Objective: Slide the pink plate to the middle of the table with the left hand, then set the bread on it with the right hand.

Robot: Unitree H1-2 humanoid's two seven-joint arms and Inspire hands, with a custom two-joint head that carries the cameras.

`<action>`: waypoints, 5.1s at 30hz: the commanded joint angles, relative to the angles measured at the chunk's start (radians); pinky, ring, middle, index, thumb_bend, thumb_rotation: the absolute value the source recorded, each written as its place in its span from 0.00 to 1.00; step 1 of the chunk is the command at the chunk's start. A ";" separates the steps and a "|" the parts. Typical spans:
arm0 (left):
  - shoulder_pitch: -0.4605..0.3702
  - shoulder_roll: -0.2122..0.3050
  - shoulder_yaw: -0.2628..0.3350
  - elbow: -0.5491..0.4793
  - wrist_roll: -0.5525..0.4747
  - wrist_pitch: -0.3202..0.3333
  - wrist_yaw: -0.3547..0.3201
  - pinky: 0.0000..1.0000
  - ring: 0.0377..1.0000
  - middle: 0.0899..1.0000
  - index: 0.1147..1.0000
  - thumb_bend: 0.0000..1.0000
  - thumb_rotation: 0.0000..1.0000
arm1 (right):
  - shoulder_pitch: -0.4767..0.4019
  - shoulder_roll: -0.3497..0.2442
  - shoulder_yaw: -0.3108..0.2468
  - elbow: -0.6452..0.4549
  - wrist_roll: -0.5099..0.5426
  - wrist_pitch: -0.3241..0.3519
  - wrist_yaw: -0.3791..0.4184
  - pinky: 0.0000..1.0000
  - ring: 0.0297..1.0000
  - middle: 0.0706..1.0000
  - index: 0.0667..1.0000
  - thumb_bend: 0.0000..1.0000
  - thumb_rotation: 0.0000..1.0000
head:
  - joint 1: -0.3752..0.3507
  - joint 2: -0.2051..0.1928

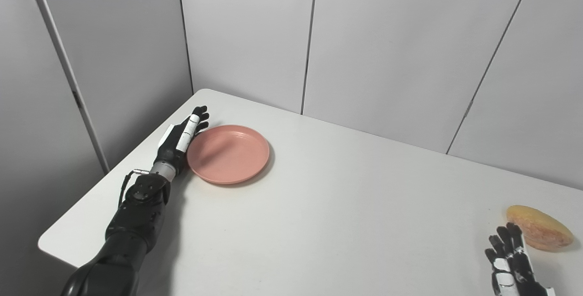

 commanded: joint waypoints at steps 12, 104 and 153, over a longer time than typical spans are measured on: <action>-0.029 -0.008 0.004 0.005 -0.017 -0.057 -0.022 0.92 0.91 0.90 0.87 0.77 1.00 | -0.012 -0.001 -0.007 -0.040 0.020 0.004 0.003 1.00 1.00 1.00 1.00 0.32 0.71 | -0.008 0.008; 0.121 -0.269 -0.205 -0.487 0.006 0.266 -0.118 0.92 0.92 0.92 0.86 0.80 1.00 | -0.042 0.017 0.004 0.039 -0.086 -0.105 -0.016 1.00 0.99 0.99 1.00 0.56 0.76 | -0.163 0.126; 0.180 -0.394 -0.197 -0.536 -0.118 0.343 -0.171 0.97 0.96 0.96 0.89 0.78 1.00 | -0.091 0.135 0.089 0.060 -0.304 -0.044 -0.129 1.00 0.98 0.98 0.99 0.59 0.87 | -0.687 0.207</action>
